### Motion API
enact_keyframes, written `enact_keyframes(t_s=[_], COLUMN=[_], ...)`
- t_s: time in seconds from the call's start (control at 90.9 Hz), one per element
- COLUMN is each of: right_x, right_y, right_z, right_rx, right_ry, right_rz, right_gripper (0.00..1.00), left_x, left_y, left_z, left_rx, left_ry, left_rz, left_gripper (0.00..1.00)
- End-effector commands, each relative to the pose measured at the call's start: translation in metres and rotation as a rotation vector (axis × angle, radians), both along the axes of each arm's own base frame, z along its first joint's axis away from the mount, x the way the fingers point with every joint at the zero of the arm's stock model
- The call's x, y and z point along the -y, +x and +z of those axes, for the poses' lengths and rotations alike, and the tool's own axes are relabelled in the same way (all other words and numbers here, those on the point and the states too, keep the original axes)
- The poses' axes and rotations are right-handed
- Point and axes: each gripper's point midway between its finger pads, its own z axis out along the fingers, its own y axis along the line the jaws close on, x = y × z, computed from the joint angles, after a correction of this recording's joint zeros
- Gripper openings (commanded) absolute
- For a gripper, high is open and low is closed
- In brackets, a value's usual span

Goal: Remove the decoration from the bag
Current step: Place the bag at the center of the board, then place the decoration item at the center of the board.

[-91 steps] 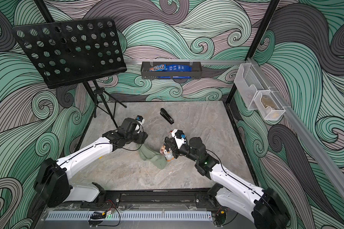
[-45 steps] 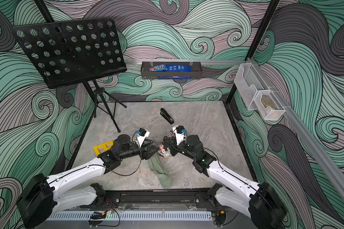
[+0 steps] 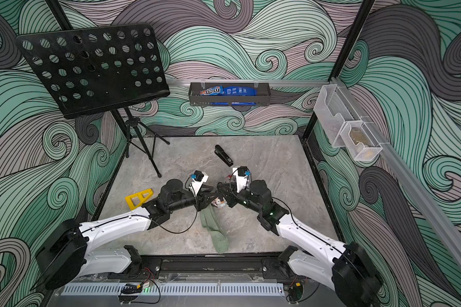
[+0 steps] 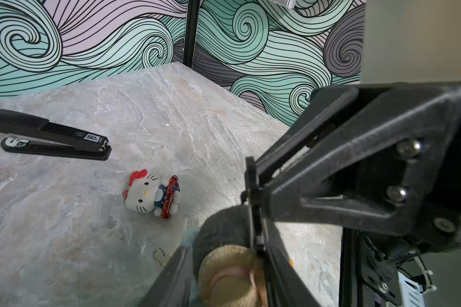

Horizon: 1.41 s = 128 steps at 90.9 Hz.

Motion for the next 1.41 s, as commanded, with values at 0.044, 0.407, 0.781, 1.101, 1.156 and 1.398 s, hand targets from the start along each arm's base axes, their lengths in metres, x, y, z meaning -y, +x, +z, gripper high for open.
enact_keyframes(t_s=[0.044, 0.407, 0.781, 1.101, 1.156, 1.398], right_x=[-0.005, -0.004, -0.009, -0.015, -0.012, 0.045], right_y=[-0.001, -0.001, -0.005, -0.015, -0.011, 0.021], right_z=[0.019, 0.018, 0.015, 0.012, 0.009, -0.01], right_rx=[0.025, 0.013, -0.074, -0.16, -0.173, -0.207], right_ry=[0.059, 0.071, 0.138, 0.176, 0.168, 0.115], right_rz=[0.022, 0.019, 0.048, 0.126, 0.103, -0.137], right_gripper=[0.16, 0.31, 0.58, 0.61, 0.62, 0.68], left_x=[0.015, 0.014, 0.011, 0.012, 0.009, -0.011], left_y=[0.005, 0.006, 0.022, 0.034, 0.04, 0.062], left_z=[0.03, 0.033, 0.048, 0.048, 0.045, 0.017], left_rx=[0.072, 0.08, 0.103, 0.084, 0.074, -0.061], left_ry=[-0.074, -0.092, -0.156, -0.163, -0.153, -0.084], left_rz=[-0.027, -0.013, 0.067, 0.116, 0.148, 0.295], left_gripper=[0.44, 0.0, 0.0, 0.0, 0.0, 0.0])
